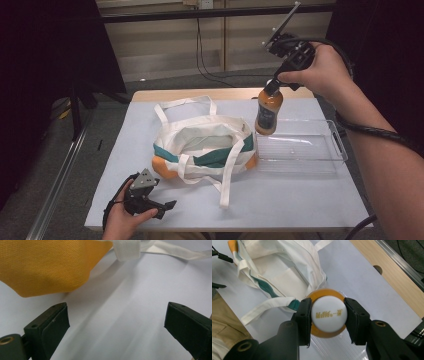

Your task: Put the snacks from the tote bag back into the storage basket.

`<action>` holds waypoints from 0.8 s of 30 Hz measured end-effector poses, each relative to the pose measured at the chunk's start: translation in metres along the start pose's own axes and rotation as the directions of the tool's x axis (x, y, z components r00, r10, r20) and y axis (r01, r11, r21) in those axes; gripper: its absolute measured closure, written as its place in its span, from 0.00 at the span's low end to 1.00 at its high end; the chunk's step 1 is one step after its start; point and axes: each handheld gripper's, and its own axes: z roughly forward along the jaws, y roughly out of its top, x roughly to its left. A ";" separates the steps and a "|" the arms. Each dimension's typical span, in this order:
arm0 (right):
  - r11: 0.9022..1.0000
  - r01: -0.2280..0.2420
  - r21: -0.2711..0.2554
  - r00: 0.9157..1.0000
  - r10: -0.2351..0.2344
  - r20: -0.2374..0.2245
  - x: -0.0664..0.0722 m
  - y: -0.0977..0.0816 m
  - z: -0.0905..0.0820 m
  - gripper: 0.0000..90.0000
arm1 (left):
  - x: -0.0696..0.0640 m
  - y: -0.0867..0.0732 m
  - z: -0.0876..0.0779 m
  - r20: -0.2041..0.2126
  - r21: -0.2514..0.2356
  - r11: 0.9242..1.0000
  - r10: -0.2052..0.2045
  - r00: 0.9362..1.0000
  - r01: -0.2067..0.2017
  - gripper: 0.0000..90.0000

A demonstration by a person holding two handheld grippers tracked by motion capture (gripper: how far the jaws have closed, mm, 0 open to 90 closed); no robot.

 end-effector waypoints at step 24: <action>0.998 -0.015 0.054 1.000 0.014 0.016 -0.007 -0.019 0.009 0.66 | 0.000 0.001 -0.001 -0.009 0.007 1.000 0.002 1.000 -0.002 0.06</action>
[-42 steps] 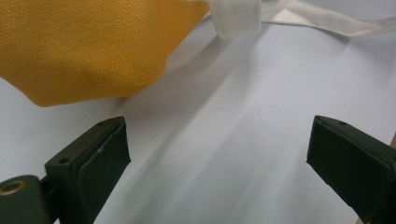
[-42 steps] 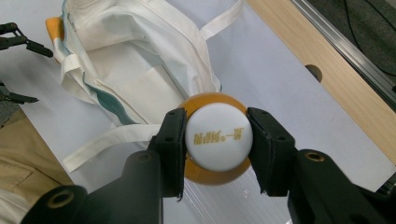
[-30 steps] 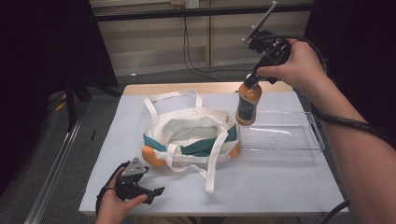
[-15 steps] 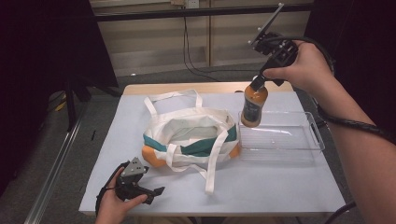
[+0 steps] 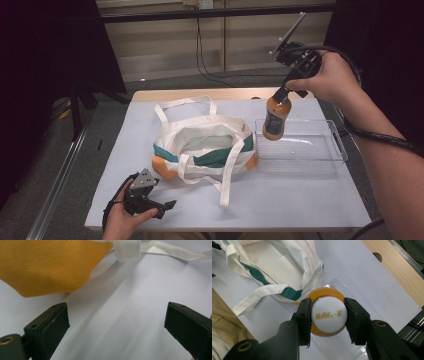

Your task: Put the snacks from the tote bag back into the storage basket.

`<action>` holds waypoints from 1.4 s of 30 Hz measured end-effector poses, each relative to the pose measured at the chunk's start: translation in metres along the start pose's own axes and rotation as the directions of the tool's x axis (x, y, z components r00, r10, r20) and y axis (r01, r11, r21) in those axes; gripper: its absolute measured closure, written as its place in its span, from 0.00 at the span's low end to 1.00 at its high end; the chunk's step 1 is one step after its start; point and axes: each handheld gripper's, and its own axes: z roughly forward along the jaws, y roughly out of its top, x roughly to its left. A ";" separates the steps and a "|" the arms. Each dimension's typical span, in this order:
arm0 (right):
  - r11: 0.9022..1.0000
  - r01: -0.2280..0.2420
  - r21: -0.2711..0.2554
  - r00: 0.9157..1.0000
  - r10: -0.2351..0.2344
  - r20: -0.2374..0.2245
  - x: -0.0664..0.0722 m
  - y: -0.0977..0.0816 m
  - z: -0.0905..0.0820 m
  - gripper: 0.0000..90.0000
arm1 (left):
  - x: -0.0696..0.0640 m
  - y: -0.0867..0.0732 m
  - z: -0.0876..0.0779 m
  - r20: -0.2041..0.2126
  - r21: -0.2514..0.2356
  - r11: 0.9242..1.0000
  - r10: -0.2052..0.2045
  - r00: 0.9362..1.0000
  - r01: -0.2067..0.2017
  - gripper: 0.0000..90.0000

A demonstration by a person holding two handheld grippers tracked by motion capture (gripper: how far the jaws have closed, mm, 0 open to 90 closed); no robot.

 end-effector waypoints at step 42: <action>0.998 0.032 0.055 0.999 -0.029 -0.044 0.003 -0.015 0.031 0.66 | -0.001 0.000 0.002 0.008 -0.011 1.000 -0.002 1.000 0.003 0.06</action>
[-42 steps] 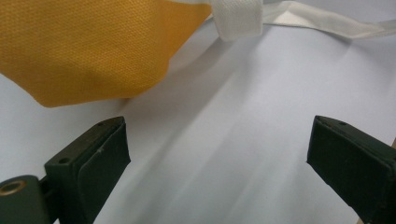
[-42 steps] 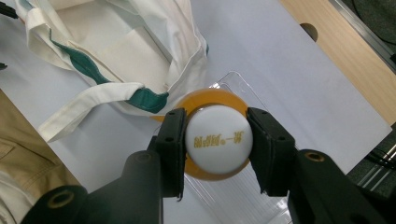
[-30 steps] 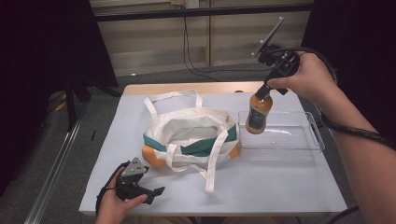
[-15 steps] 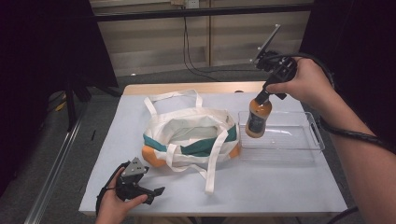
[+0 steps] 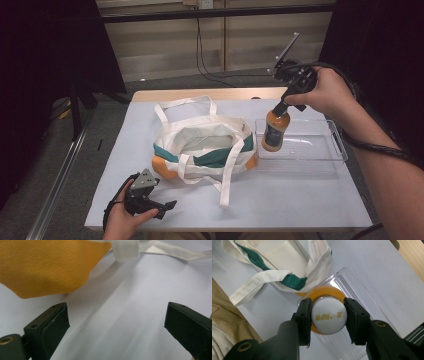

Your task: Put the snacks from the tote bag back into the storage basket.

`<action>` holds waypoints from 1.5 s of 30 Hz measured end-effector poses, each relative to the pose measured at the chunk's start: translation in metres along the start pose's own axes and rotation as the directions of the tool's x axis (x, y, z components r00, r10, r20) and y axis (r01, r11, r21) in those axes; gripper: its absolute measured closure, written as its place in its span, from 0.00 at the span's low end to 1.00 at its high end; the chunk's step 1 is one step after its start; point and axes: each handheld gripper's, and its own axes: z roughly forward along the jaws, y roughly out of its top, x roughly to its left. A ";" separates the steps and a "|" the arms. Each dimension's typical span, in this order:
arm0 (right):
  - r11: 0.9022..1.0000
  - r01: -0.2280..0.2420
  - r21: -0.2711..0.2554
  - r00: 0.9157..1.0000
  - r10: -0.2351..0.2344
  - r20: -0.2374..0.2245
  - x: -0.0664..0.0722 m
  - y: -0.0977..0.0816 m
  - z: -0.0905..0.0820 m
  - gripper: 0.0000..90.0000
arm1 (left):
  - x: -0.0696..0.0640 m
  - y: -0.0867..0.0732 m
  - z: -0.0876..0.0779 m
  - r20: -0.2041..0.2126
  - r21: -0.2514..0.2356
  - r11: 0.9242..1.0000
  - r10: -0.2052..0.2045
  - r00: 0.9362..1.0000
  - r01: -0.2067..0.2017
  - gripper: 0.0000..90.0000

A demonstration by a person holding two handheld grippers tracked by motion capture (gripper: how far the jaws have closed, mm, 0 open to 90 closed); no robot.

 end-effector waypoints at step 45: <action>0.999 0.031 0.028 0.999 -0.030 -0.037 0.011 -0.011 0.031 0.66 | 0.001 0.001 0.000 -0.018 0.018 1.000 0.018 1.000 -0.018 0.06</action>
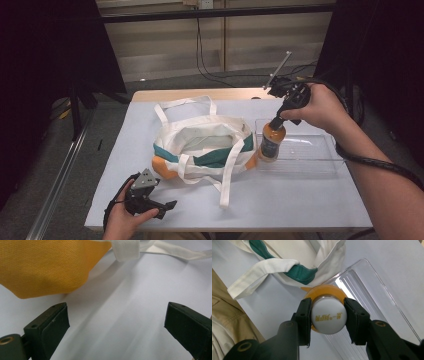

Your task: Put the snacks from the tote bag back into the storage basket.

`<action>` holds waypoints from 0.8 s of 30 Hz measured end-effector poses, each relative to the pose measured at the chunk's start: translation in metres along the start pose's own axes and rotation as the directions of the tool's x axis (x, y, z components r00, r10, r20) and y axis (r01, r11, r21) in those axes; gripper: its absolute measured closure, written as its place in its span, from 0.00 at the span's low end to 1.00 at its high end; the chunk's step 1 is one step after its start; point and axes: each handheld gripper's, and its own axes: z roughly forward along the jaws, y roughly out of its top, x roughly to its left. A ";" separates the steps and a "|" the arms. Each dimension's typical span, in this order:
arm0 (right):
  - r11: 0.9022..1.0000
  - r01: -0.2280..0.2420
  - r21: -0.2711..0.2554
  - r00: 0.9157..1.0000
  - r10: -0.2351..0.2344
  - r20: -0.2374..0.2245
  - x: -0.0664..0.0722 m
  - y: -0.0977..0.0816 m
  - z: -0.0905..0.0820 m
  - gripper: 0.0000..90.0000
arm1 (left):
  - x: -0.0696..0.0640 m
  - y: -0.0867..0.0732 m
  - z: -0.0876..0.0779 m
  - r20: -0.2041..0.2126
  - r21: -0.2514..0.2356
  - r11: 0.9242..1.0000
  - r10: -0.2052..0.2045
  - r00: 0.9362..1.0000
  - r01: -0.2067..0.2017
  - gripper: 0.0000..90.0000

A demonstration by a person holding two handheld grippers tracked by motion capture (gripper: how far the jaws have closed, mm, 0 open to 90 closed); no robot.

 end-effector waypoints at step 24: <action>1.000 0.006 0.005 1.000 -0.005 -0.010 0.000 -0.004 0.012 0.66 | -0.001 0.000 0.001 0.008 -0.008 1.000 -0.006 1.000 0.006 0.06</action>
